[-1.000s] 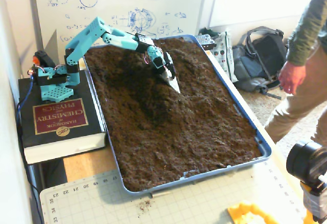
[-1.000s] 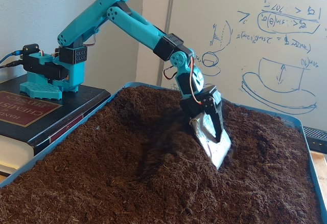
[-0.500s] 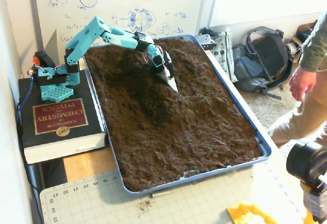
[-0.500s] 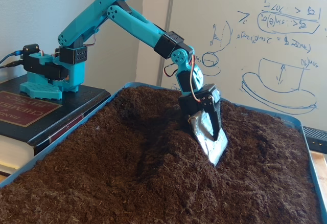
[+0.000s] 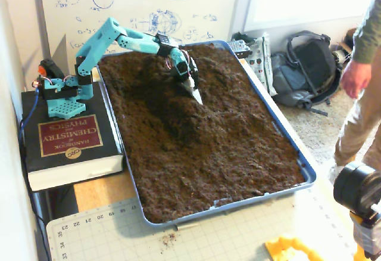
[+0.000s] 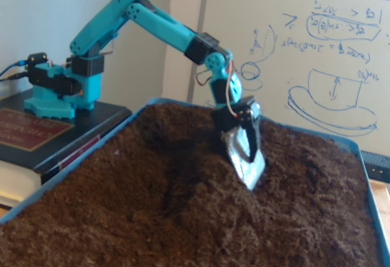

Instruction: Build a berm.

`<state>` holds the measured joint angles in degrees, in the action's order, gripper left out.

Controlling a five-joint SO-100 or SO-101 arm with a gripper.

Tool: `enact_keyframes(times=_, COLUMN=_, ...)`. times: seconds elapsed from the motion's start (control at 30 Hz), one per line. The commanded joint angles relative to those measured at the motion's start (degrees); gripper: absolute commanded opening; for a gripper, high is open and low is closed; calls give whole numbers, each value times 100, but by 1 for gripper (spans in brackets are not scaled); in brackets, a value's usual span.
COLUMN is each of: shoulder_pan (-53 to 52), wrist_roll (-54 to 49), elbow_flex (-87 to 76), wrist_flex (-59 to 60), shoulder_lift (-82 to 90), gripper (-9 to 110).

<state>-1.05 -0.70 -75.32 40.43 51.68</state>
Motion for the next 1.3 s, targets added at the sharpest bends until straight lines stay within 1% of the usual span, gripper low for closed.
enact_keyframes(times=0.0, shoulder_pan=193, wrist_roll=9, elbow_flex=97, wrist_flex=677, shoulder_lift=703, gripper=1)
enact_keyframes(times=0.1, shoulder_pan=202, wrist_roll=9, elbow_flex=105, wrist_flex=844, shoulder_lift=958, gripper=1)
enact_keyframes(times=0.27, shoulder_pan=193, wrist_roll=9, elbow_flex=563, wrist_flex=554, shoulder_lift=1362, gripper=1)
enact_keyframes(times=0.47, shoulder_pan=88, wrist_roll=9, elbow_flex=1573, wrist_flex=-237, shoulder_lift=1362, gripper=1)
enact_keyframes(times=0.67, shoulder_pan=-475, wrist_roll=-79, elbow_flex=1872, wrist_flex=-1143, shoulder_lift=1072, gripper=1)
enact_keyframes(times=0.87, shoulder_pan=-1072, wrist_roll=-114, elbow_flex=1881, wrist_flex=-2602, shoulder_lift=439, gripper=1)
enact_keyframes(times=1.1, shoulder_pan=-1415, wrist_roll=-114, elbow_flex=1846, wrist_flex=-4623, shoulder_lift=-677, gripper=1)
enact_keyframes(times=1.27, shoulder_pan=-1635, wrist_roll=-123, elbow_flex=1881, wrist_flex=-5599, shoulder_lift=-1459, gripper=1)
